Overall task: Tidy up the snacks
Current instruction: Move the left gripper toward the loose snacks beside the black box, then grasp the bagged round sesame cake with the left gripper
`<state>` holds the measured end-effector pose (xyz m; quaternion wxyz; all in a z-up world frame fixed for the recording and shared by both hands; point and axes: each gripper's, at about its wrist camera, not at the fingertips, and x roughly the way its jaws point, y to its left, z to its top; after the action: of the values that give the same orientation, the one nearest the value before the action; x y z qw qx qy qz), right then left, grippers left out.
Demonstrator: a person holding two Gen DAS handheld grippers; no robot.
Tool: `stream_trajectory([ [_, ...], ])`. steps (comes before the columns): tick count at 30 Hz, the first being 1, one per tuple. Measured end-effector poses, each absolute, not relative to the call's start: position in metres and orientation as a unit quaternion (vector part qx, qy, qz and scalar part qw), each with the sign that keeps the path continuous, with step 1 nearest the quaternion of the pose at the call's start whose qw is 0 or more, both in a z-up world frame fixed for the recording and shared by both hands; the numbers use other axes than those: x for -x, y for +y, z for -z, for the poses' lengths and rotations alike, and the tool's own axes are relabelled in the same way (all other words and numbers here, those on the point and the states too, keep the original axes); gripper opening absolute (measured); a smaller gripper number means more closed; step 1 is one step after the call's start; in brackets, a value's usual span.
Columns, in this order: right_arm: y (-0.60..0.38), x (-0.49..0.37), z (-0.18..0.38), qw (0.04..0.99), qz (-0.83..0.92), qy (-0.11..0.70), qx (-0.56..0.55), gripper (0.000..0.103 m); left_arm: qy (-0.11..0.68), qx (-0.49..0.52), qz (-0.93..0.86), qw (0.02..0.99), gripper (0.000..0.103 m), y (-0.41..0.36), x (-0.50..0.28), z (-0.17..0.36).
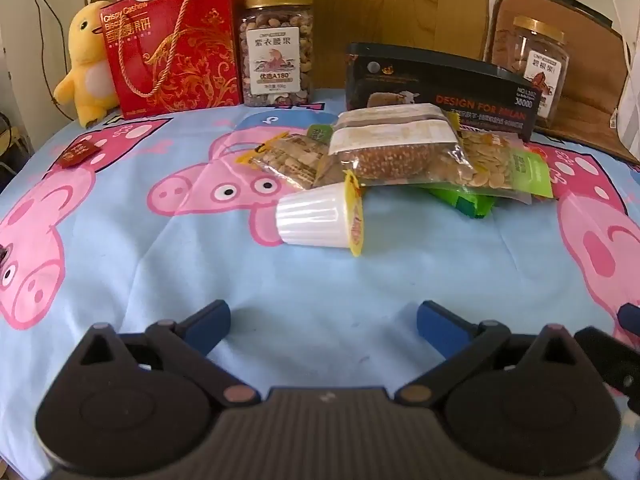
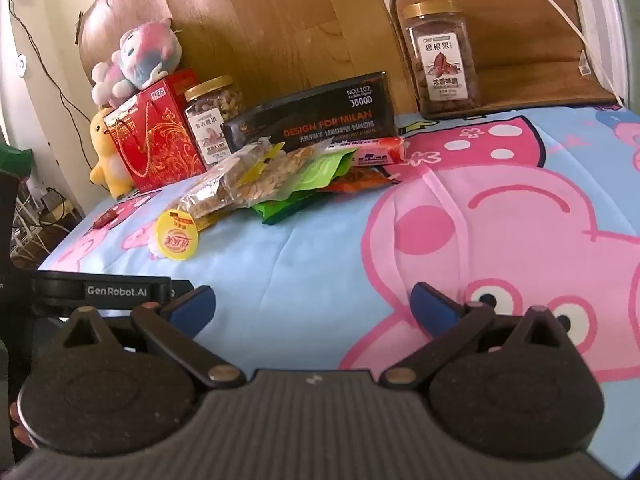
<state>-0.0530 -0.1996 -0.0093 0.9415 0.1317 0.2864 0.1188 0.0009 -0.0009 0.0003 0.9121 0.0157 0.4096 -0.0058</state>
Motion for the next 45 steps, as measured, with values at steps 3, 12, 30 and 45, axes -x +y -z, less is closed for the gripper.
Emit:
stream_trajectory([
  [3,-0.197,0.054,0.010,0.942,-0.112,0.294,-0.114,0.103,0.404,-0.002,0.018,0.914,0.103,0.007,0.000,-0.005],
  [12,-0.193,0.054,0.008,0.942,-0.104,0.298,-0.109,0.103,0.357,0.005,0.060,0.932,0.103,0.025,0.023,-0.001],
  [30,-0.160,-0.042,-0.037,0.944,-0.197,0.252,-0.076,0.053,0.310,0.182,0.090,0.929,0.062,0.128,0.018,-0.020],
  [45,-0.147,-0.073,-0.023,0.903,-0.282,0.304,-0.113,0.020,0.322,0.192,0.112,0.920,0.061,0.126,0.017,-0.015],
])
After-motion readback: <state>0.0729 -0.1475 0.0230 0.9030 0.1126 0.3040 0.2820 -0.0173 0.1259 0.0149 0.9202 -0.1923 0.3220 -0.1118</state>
